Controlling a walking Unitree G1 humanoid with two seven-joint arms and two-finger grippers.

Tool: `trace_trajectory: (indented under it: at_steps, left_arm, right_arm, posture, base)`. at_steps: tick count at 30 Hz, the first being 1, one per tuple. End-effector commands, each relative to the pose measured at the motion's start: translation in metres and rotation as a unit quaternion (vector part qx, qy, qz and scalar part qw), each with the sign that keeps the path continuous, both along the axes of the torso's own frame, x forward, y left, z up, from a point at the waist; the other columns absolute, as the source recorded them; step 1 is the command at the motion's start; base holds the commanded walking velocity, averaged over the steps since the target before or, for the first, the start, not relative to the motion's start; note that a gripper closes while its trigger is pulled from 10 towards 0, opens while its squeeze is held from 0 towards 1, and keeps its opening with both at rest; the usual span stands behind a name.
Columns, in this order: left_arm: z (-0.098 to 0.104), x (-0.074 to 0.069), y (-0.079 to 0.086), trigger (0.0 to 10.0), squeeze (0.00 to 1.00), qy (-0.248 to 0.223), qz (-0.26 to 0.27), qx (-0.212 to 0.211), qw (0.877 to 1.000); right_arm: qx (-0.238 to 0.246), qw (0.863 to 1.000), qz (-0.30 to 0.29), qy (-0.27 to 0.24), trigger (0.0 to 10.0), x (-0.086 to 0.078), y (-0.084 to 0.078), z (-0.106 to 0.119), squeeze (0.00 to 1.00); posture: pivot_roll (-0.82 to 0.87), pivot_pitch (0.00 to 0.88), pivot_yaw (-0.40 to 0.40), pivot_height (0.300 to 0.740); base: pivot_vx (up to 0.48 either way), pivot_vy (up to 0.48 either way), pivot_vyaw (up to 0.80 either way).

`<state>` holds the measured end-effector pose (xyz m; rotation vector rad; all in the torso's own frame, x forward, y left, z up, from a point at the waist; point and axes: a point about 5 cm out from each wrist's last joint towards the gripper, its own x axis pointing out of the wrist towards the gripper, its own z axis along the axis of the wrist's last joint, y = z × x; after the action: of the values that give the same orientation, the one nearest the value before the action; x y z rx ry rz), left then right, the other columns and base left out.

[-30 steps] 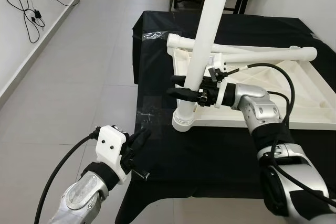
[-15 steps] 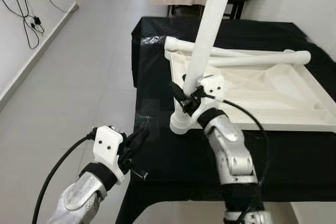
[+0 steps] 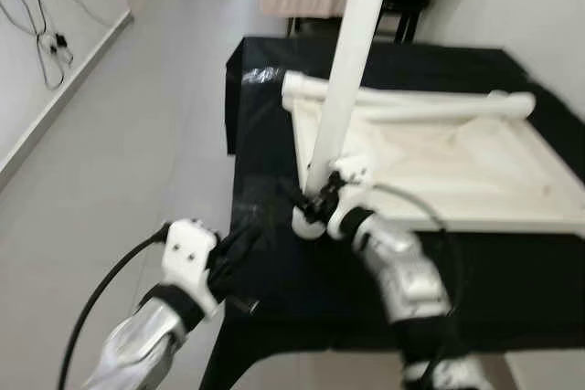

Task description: Building children table

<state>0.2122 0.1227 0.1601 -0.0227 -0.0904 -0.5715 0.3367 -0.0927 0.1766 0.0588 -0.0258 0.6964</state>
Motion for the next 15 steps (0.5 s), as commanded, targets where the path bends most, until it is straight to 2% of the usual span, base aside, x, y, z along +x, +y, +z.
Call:
trace_trajectory:
  at_steps: [1,2,3,4,7,8,10,15]
  left_arm:
    - [-0.003,0.0,0.0,10.0,0.0,0.004,0.001,0.002,1.0]
    - [-0.003,0.0,0.0,10.0,0.0,0.004,0.001,0.002,1.0]
    - [-0.004,0.0,0.0,10.0,0.0,0.004,0.002,0.002,1.0]
    - [-0.004,0.0,0.0,10.0,0.0,0.004,0.002,0.002,1.0]
    - [-0.004,0.0,0.0,10.0,0.0,0.004,0.003,0.003,1.0]
    - [-0.004,0.0,0.0,10.0,0.0,0.004,0.003,0.003,1.0]
    - [-0.005,0.0,0.001,10.0,0.0,0.005,0.002,0.003,1.0]
    - [-0.005,0.0,0.001,10.0,0.0,0.005,0.002,0.003,1.0]
  right_arm:
    - [0.011,0.997,0.072,-0.003,10.0,0.0,0.007,0.008,0.0]
    - [0.011,0.997,0.072,-0.003,10.0,0.0,0.007,0.008,0.0]
    - [0.002,0.988,0.157,-0.014,10.0,-0.001,0.009,0.014,0.0]
    - [0.002,0.988,0.157,-0.014,10.0,-0.001,0.009,0.014,0.0]
    - [-0.038,0.967,0.251,-0.016,10.0,-0.001,0.004,0.013,0.0]
    - [-0.038,0.967,0.251,-0.016,10.0,-0.001,0.004,0.013,0.0]
    - [-0.045,0.958,0.282,-0.006,10.0,0.005,-0.002,0.014,0.0]
    - [-0.045,0.958,0.282,-0.006,10.0,0.005,-0.002,0.014,0.0]
  posture:
    - [0.06,0.102,-0.108,0.74]
    - [0.06,0.102,-0.108,0.74]
    - [0.06,0.102,-0.108,0.74]
    - [0.06,0.102,-0.108,0.74]
    - [0.07,0.099,-0.104,0.74]
    - [0.07,0.099,-0.104,0.74]
    - [0.07,0.099,-0.102,0.74]
    - [0.07,0.099,-0.102,0.74]
  base:
    - [0.0,0.0,0.0]
    - [0.0,0.0,0.0]
    - [0.0,0.0,0.0]
    - [0.0,0.0,0.0]
    - [0.0,0.0,0.0]
    - [0.0,0.0,0.0]
    - [0.0,0.0,0.0]
    - [0.0,0.0,0.0]
